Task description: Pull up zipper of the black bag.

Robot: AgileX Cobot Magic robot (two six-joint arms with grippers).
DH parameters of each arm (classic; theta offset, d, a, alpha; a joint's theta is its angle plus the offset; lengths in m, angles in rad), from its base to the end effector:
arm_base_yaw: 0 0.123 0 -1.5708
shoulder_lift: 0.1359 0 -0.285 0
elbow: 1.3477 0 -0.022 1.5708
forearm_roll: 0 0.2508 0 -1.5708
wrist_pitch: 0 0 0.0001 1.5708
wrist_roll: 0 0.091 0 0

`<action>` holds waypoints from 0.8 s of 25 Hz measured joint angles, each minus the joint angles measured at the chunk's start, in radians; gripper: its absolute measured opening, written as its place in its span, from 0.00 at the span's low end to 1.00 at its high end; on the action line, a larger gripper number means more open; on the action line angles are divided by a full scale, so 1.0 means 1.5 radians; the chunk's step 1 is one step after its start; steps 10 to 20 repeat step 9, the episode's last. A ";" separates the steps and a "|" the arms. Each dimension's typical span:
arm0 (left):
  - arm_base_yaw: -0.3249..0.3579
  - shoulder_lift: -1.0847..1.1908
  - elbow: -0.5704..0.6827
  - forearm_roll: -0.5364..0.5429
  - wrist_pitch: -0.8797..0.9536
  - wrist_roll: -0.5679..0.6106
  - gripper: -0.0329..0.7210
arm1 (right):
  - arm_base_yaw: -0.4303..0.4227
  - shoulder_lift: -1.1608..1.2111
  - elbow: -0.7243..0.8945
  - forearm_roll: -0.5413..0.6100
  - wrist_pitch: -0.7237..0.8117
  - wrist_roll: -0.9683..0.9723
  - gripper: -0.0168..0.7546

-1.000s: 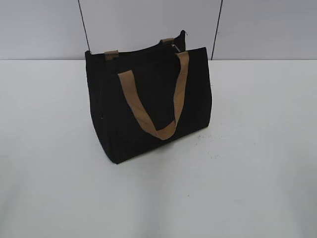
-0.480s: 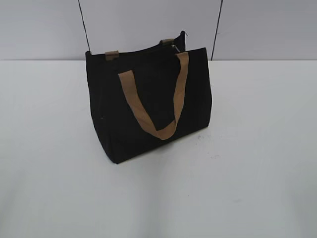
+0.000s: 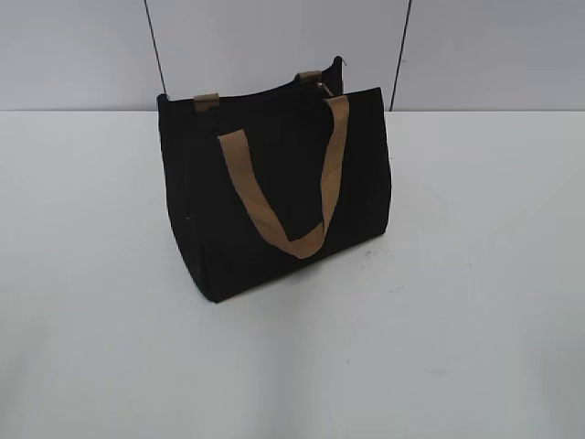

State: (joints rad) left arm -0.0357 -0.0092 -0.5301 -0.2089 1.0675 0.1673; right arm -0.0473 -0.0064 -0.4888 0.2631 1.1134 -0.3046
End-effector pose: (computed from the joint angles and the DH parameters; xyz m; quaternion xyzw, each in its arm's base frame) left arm -0.0118 -0.0161 0.2864 0.0915 0.8351 -0.0688 0.5381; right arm -0.0074 0.0216 0.2723 -0.1185 0.8522 0.0427 0.5078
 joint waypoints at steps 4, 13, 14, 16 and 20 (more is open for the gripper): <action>0.000 0.000 0.000 0.000 0.000 0.000 0.68 | 0.000 0.000 0.000 0.001 0.000 0.001 0.65; 0.000 0.000 0.000 0.000 0.000 0.000 0.67 | 0.000 0.000 0.000 0.001 -0.001 0.001 0.65; 0.000 0.000 0.000 0.000 0.000 0.000 0.67 | 0.000 0.000 0.000 0.001 -0.001 0.001 0.65; 0.000 0.000 0.000 0.000 0.000 0.000 0.67 | 0.000 0.000 0.000 0.001 -0.001 0.001 0.65; 0.000 0.000 0.000 0.000 0.000 0.000 0.67 | 0.000 0.000 0.000 0.001 -0.001 0.001 0.65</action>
